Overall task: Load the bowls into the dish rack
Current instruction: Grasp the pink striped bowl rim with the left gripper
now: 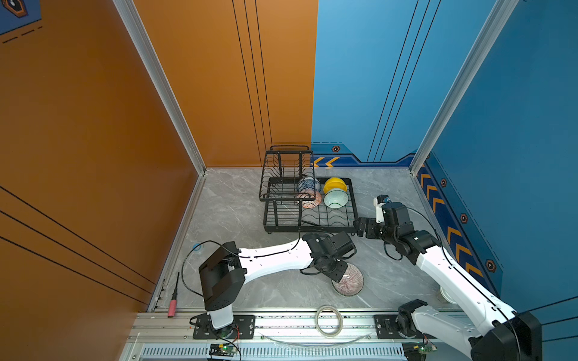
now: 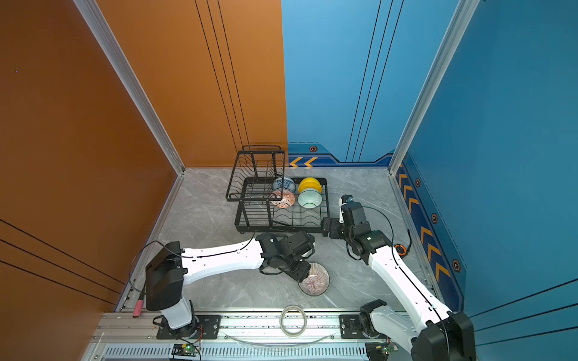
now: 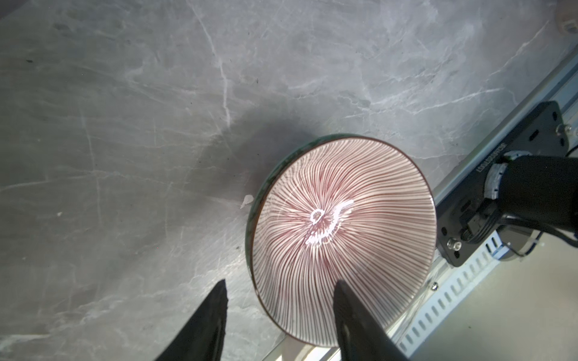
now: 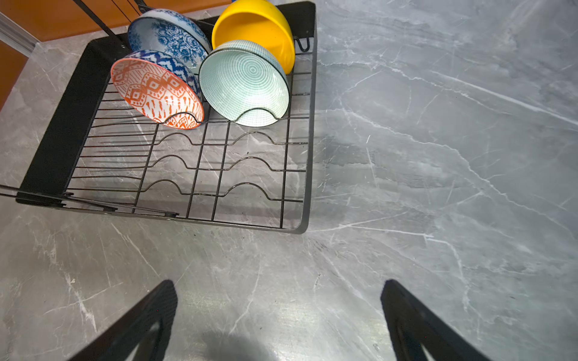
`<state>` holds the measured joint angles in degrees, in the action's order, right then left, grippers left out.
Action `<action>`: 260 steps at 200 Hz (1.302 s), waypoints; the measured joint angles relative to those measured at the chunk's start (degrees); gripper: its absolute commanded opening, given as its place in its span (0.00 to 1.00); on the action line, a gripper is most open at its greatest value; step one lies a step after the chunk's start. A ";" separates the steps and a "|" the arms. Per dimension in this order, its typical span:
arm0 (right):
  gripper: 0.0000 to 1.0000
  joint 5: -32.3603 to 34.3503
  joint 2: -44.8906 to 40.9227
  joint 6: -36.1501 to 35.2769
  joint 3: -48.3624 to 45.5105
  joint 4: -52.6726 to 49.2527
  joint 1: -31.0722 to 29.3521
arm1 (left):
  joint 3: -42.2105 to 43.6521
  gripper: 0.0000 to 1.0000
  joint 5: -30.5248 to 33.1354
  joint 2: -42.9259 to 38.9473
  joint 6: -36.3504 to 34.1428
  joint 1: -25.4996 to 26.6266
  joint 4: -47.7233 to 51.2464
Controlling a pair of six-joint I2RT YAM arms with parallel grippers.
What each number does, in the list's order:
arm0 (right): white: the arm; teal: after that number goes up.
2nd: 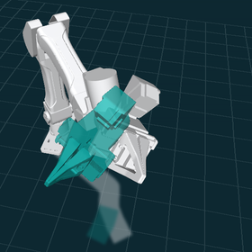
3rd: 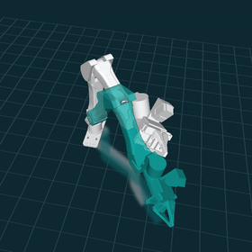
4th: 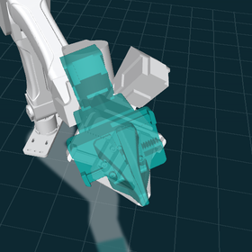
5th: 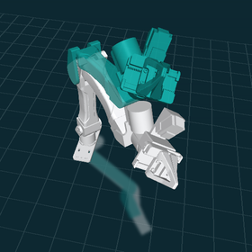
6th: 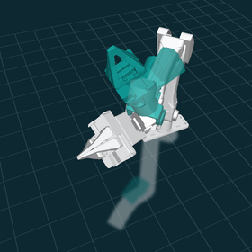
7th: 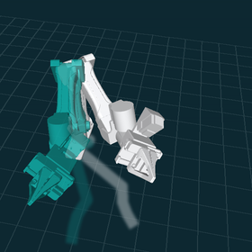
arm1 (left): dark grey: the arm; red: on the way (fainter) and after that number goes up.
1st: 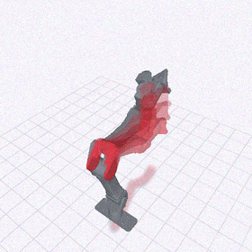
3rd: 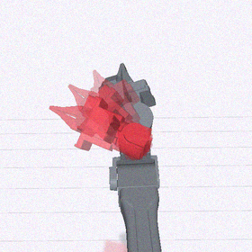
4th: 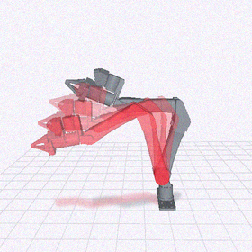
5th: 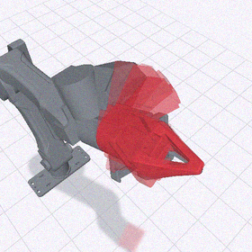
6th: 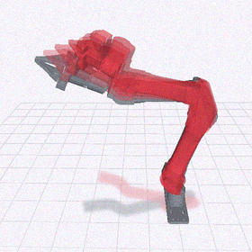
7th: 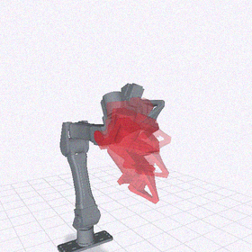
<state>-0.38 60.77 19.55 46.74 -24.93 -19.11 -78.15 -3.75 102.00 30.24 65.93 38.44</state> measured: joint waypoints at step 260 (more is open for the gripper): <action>1.00 0.02 0.46 -0.04 -2.58 0.02 2.32 | -4.87 0.01 0.70 4.37 -0.90 0.00 5.20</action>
<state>-0.36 61.23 19.51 44.16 -24.91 -16.80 -83.02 -3.05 106.37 29.34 65.93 43.64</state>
